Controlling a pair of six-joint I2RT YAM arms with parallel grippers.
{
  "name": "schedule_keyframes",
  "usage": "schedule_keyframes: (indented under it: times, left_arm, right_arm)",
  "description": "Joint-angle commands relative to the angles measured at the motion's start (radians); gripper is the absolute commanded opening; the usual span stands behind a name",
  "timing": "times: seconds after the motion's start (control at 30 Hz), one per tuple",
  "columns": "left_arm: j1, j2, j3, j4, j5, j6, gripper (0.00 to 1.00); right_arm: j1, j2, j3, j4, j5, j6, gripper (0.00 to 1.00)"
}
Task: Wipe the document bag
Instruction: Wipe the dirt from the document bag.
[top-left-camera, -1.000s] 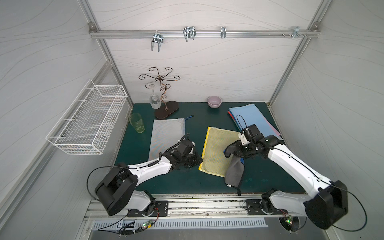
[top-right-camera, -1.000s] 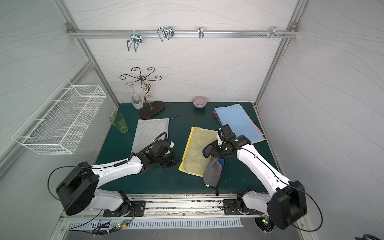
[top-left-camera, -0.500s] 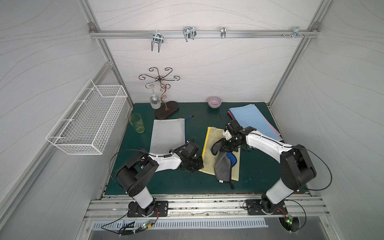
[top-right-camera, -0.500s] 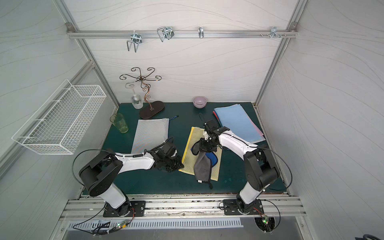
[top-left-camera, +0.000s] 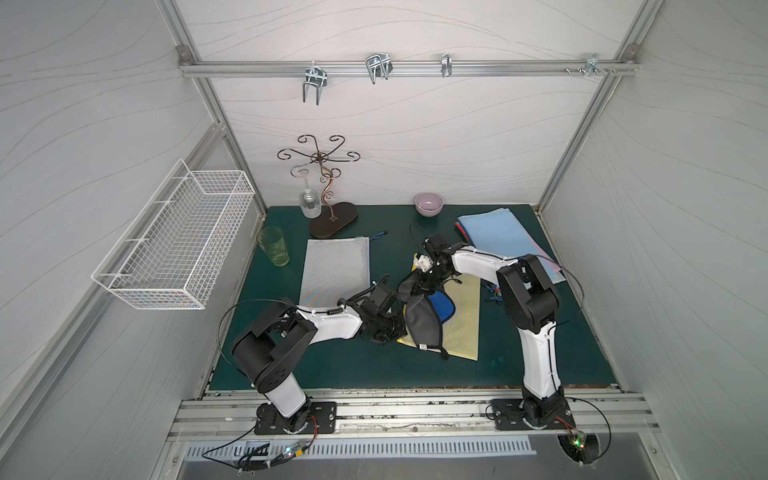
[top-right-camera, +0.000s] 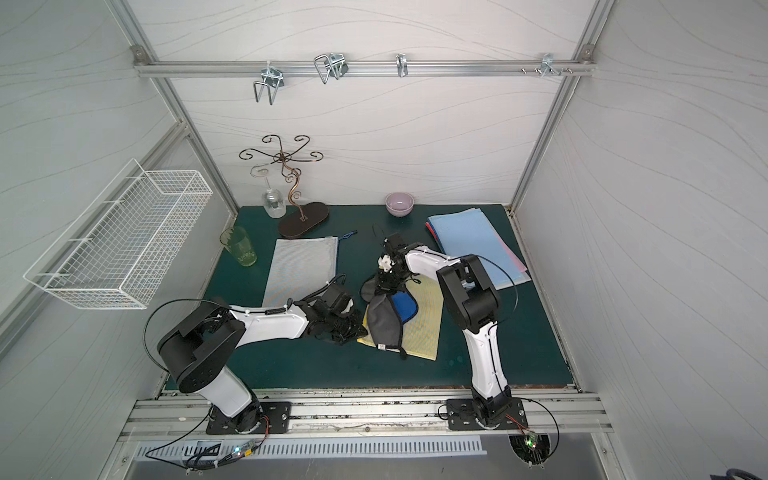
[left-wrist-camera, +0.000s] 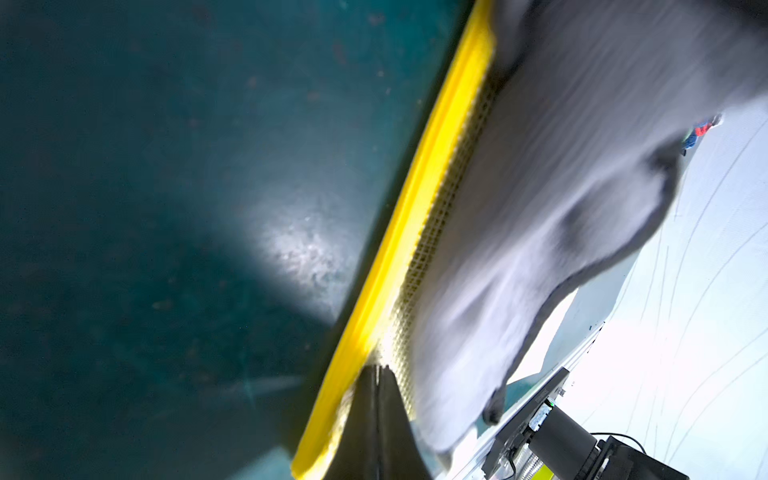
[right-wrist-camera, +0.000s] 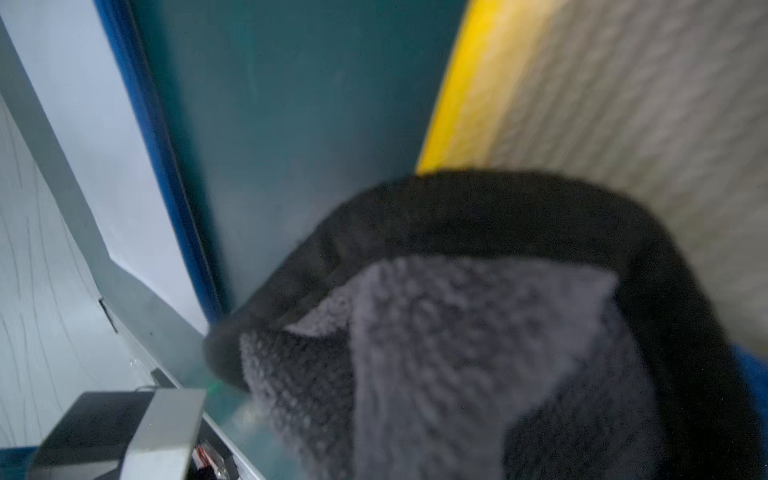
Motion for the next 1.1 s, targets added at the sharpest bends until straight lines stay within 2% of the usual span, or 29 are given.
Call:
schedule_keyframes:
  times: [0.0,0.13,0.27,0.37,0.5,0.6,0.67,0.77,0.87,1.07]
  left_arm:
    - [0.003,0.013,-0.039,-0.068,-0.036,-0.014,0.00]
    - [0.003,0.006,-0.038,-0.065,-0.036,-0.005,0.00]
    - [0.004,0.003,-0.041,-0.062,-0.038,-0.002,0.00]
    - [0.003,0.006,-0.044,-0.058,-0.036,-0.004,0.00]
    - [0.003,0.005,-0.046,-0.061,-0.039,-0.001,0.00]
    - [0.003,0.009,-0.047,-0.058,-0.037,0.000,0.00]
    - [0.004,0.010,-0.044,-0.056,-0.036,0.000,0.00]
    - [0.003,0.006,-0.044,-0.058,-0.037,0.000,0.00]
    - [0.004,0.000,-0.048,-0.055,-0.042,-0.001,0.00]
    - [0.004,0.018,-0.034,-0.057,-0.037,0.001,0.00]
  right_arm:
    - [0.110,-0.056,-0.161,-0.036,-0.046,0.048,0.00]
    - [0.175,-0.171,-0.307,-0.053,-0.002,0.130,0.00]
    - [0.160,-0.159,-0.297,-0.065,0.047,0.161,0.00]
    - [0.068,-0.051,-0.153,-0.066,0.093,0.129,0.00]
    - [-0.065,0.100,0.127,-0.079,0.153,0.094,0.00]
    - [-0.123,0.174,0.328,-0.126,0.235,0.075,0.00]
    - [-0.160,0.196,0.393,-0.134,0.283,0.075,0.00]
    - [-0.193,0.186,0.400,-0.171,0.390,0.055,0.00]
    - [-0.195,0.124,0.316,-0.283,0.468,0.054,0.00]
    - [-0.107,-0.205,-0.203,-0.233,0.434,0.167,0.00]
